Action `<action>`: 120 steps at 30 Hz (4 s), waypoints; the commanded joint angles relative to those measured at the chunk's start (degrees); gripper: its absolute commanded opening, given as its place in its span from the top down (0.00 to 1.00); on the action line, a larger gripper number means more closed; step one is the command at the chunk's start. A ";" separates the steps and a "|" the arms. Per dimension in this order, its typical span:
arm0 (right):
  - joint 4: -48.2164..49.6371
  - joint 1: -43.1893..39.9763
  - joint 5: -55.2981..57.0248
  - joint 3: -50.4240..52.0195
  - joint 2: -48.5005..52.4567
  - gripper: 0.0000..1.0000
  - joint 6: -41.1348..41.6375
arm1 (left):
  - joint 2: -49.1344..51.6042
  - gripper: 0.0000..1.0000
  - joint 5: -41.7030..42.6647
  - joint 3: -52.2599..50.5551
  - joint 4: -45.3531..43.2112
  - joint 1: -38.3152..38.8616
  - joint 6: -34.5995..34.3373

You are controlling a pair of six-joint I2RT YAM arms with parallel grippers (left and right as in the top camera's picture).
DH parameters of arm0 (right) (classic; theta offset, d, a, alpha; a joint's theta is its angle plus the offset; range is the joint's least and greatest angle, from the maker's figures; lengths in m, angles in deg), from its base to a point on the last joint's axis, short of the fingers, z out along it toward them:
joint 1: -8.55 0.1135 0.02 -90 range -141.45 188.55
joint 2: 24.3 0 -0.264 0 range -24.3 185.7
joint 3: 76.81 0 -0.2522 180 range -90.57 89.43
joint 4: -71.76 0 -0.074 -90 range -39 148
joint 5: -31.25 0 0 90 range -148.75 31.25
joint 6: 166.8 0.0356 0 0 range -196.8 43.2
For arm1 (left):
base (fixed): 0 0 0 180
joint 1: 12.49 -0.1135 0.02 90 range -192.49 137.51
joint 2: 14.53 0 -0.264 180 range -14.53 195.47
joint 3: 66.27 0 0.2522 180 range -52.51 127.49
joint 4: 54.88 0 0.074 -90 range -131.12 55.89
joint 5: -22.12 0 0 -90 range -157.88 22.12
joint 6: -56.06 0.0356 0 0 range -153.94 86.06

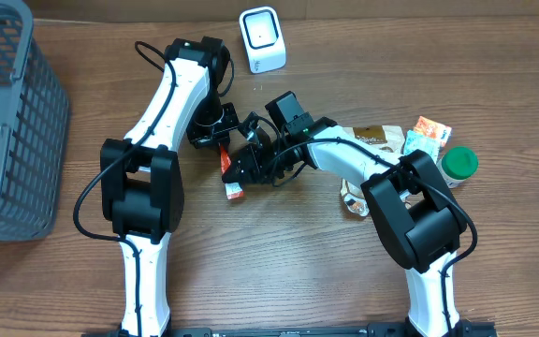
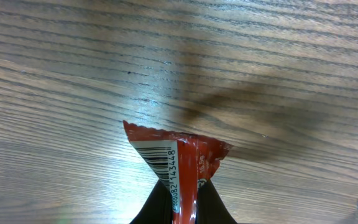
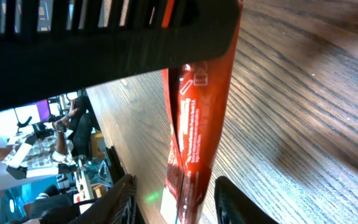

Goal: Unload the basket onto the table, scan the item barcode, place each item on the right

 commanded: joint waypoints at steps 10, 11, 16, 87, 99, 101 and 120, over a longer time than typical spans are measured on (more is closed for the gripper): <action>0.17 1.55 0.20 0.35 0.50 0.68 0.11 | 0.37 0.96 1.03 1.18 -0.02 -0.42 1.40; 0.17 1.55 0.20 0.35 0.50 0.68 0.13 | 0.37 0.96 1.03 1.18 0.00 -0.42 1.40; 0.22 1.55 0.24 0.35 0.50 0.71 0.11 | 0.37 0.96 1.03 1.18 0.00 -0.42 1.42; -6.01 1.40 17.07 0.35 0.50 0.96 -4.76 | 0.39 0.00 -16.57 1.18 -12.33 -15.26 29.66; -9.97 1.38 20.09 0.33 0.50 0.96 -13.86 | 0.39 0.01 -16.59 1.18 -12.33 -15.19 29.66; -11.93 1.25 20.48 0.33 0.50 0.96 -18.53 | 0.39 0.01 -16.59 1.18 -12.33 -15.19 29.66; -40.39 0.04 54.84 -27.26 0.37 0.96 -33.44 | 0.39 0.00 -16.59 1.18 -12.33 -15.19 29.66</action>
